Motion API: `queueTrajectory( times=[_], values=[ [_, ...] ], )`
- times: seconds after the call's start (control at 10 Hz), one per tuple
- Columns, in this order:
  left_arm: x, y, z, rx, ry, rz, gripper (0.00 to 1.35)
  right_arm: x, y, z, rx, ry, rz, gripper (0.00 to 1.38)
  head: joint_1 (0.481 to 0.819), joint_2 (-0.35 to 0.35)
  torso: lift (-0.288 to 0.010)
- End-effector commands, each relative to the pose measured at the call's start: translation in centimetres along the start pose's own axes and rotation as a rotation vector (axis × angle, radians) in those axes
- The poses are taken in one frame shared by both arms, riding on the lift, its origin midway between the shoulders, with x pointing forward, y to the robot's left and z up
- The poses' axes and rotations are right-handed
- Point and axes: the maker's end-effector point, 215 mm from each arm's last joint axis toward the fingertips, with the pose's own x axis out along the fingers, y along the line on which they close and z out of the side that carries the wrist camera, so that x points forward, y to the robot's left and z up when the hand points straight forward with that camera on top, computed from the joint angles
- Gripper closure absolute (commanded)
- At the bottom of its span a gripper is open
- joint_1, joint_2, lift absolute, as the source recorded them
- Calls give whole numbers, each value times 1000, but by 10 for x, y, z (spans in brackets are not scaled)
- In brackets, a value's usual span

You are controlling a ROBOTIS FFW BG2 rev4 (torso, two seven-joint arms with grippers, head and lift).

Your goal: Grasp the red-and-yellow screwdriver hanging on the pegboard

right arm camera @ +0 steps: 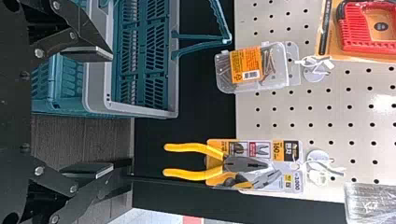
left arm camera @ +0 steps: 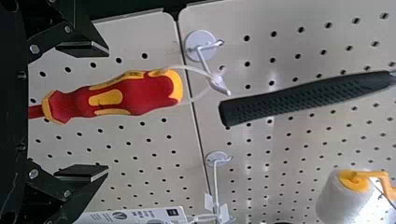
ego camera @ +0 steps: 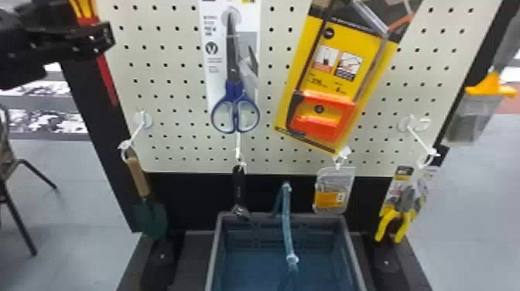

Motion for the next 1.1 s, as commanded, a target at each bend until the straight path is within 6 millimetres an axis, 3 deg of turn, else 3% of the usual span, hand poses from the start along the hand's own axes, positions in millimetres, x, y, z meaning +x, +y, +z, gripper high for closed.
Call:
queueTrajectory(
  times=[0.0, 0.3, 0.5, 0.7, 1.0],
  values=[
    [11, 2, -11, -77, 13, -61, 387, 2, 0, 2, -1, -5, 0, 433, 549, 0, -100],
    [16, -9, 8, -44, 21, -123, 387, 3, 2, 0, 1, -2, 6, 433, 549, 0, -100],
    [20, -22, 6, -98, 38, -227, 389, 3, 2, -2, 1, 2, 6, 433, 549, 0, -100],
    [21, -28, 7, -109, 44, -277, 455, 5, 3, 1, 1, -6, 7, 433, 549, 0, -100],
    [21, -24, 29, -5, 43, -298, 593, 6, 3, 0, 0, -6, 9, 433, 549, 0, -100]
  ],
)
